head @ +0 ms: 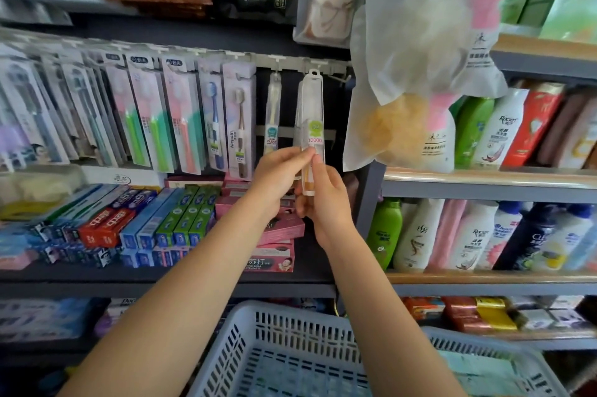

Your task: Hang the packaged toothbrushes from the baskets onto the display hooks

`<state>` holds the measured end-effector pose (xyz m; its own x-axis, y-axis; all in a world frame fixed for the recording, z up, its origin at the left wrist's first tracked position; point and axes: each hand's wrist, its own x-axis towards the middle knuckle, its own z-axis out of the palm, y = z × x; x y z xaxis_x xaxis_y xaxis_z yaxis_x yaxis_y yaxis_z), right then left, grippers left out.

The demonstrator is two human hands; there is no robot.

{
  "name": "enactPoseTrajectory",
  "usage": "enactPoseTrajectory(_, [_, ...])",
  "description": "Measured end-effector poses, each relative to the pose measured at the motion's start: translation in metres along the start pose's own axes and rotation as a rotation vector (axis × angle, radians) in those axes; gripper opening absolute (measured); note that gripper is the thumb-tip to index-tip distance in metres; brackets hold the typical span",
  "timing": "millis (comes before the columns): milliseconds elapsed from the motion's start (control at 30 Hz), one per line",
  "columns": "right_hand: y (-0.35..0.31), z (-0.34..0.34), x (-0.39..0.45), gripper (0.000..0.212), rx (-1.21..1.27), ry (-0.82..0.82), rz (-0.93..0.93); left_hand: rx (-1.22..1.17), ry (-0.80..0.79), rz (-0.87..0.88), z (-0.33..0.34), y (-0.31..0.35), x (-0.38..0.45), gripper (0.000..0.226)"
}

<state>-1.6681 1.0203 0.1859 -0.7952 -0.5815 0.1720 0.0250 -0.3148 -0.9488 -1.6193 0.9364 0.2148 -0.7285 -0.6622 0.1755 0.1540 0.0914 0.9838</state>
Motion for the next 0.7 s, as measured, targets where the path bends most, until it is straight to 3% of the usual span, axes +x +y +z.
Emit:
enactPoseTrajectory(267, [0.015, -0.002, 0.005, 0.041, 0.004, 0.003, 0.047, -0.014, 0.052, 0.001, 0.002, -0.019, 0.009, 0.005])
enactPoseTrajectory(700, [0.057, -0.014, 0.027, 0.041, 0.058, 0.101, 0.234, 0.023, 0.149, -0.048, 0.004, -0.077, 0.026, 0.035])
